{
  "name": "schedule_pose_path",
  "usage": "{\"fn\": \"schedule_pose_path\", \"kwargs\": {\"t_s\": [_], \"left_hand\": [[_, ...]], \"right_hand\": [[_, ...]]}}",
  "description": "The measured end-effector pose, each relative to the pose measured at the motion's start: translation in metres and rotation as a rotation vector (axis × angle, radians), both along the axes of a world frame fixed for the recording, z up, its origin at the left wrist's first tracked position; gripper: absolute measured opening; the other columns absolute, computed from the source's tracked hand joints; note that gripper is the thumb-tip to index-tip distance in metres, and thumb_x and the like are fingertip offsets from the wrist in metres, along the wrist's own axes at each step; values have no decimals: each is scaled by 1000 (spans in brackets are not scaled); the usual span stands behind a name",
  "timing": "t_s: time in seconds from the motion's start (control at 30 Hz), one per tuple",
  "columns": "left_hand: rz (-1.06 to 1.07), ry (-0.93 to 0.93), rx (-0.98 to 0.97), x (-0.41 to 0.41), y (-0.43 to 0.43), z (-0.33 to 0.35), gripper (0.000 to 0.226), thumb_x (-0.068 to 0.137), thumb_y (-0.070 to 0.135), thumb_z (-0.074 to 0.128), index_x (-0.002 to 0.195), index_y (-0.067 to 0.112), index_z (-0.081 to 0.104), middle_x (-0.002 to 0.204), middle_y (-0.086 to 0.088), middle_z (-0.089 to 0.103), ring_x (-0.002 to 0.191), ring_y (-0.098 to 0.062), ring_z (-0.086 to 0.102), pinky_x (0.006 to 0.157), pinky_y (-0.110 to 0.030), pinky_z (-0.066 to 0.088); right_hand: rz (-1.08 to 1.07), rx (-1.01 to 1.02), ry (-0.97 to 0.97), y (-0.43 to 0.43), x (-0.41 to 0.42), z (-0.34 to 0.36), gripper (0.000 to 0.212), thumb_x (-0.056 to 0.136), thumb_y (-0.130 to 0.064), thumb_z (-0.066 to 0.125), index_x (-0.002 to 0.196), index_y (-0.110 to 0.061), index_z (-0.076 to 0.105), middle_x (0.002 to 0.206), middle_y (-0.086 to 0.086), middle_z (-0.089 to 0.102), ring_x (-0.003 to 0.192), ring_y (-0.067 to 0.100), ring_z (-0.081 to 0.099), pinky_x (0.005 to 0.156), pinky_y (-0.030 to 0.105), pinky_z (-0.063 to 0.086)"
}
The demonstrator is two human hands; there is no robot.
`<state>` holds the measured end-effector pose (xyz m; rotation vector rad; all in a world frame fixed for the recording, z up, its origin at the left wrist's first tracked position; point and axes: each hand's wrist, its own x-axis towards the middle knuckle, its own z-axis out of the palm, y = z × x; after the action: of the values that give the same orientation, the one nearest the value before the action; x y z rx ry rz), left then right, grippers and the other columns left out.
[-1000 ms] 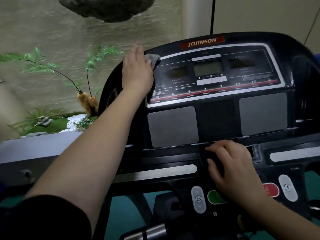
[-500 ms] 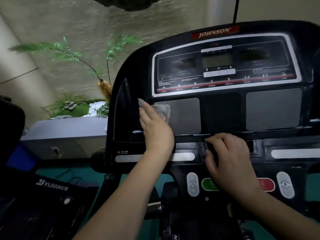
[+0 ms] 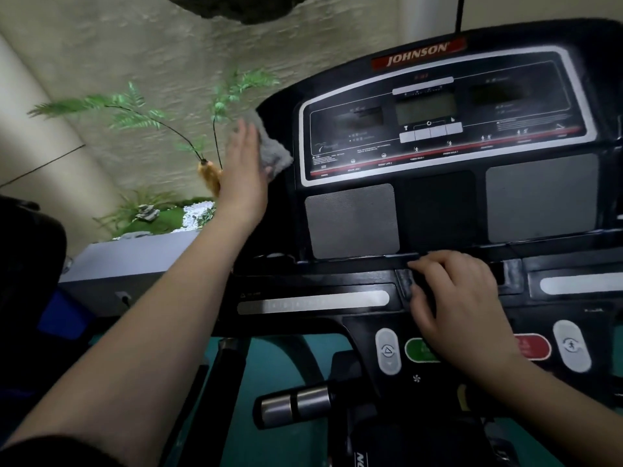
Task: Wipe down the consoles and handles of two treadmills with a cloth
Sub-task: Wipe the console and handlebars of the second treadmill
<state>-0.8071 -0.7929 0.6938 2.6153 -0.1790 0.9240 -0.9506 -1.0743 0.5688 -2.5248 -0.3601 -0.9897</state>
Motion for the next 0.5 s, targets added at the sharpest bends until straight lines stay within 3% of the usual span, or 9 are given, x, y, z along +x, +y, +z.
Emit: {"fn": "schedule_pose_path", "kwargs": {"t_s": [0.07,0.2,0.37,0.5], "left_hand": [[12,75,101,14,-1,-12,70,91,-9,39,151,7,7,160,-12,2,147,-27,0,119,-28,-1],[33,64,181,-3,-1,-37,69,88,-11,37,150,0,7,159,-18,2,147,-31,2,119,-34,3],[-49,373,362,-40,21,-61,78,86,-15,41,151,7,3,159,-11,-8,147,-21,-7,117,-24,-3],[-171,614,460,-54,44,-60,73,88,-9,44,151,19,19,159,3,5,147,-15,9,109,-13,1]], "right_hand": [[-3,-3,-5,0,1,0,29,82,-22,54,105,-9,65,102,8,57,94,30,53,90,41,38],[-3,-3,-6,0,1,-1,30,82,-22,54,106,-8,66,102,8,58,95,30,54,90,42,39],[-2,-11,-3,-1,1,-2,31,82,-21,54,107,-7,66,103,10,58,95,33,55,91,44,39],[2,-12,3,0,0,-1,31,82,-21,54,107,-8,65,103,10,58,96,32,55,91,44,40]]}}
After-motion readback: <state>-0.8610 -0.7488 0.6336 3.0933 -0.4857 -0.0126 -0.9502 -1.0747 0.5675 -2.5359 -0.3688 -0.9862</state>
